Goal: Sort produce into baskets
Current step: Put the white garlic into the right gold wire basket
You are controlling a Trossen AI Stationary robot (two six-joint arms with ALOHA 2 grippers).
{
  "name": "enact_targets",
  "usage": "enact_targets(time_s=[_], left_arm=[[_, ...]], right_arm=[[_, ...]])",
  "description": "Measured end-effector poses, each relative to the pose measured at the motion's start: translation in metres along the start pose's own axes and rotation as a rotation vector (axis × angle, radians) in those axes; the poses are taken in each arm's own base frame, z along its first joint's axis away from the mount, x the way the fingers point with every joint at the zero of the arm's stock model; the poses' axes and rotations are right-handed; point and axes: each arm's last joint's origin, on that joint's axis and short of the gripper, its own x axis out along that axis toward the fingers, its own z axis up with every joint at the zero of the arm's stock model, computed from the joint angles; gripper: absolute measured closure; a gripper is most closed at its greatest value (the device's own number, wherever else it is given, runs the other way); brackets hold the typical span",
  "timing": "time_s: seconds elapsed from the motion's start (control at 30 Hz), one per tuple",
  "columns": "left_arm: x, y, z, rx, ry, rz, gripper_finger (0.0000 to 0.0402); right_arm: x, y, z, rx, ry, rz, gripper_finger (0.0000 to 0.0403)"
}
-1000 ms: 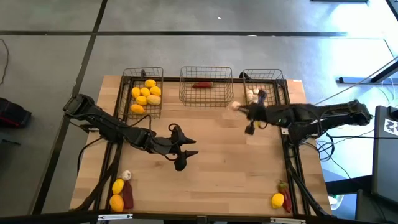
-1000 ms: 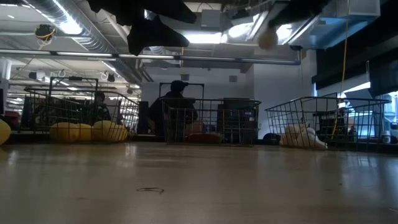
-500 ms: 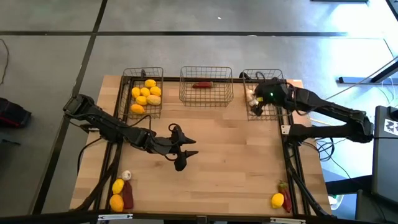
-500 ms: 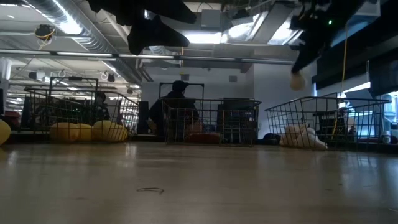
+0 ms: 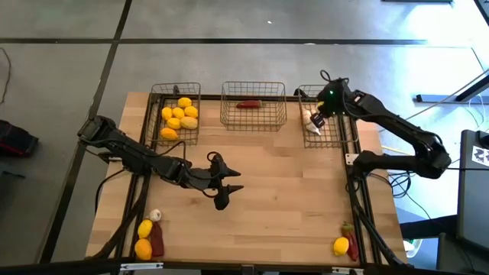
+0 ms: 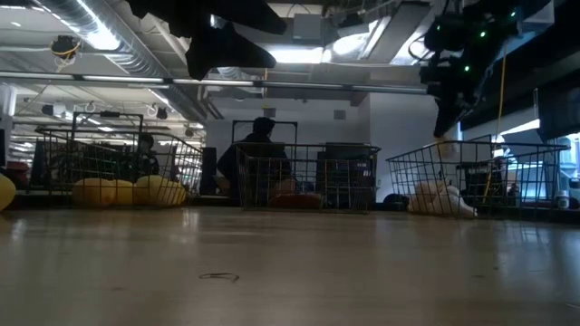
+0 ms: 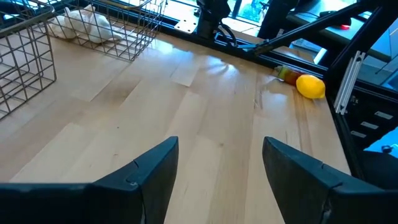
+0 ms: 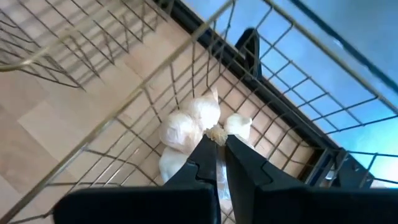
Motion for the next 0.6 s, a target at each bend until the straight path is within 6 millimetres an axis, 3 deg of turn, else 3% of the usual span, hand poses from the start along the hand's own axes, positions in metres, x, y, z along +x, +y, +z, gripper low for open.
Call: enact_targets(time_s=[0.33,0.6], left_arm=[[0.0,0.0,0.0,-0.003,0.0,0.001,0.0172],[0.0,0.0,0.0,-0.002,-0.002,0.007,0.0172]], right_arm=[[0.029,-0.024,0.0,0.042,0.103,-0.048,0.0386],[0.044,-0.041,-0.005,0.122,0.156,0.025,0.0386]])
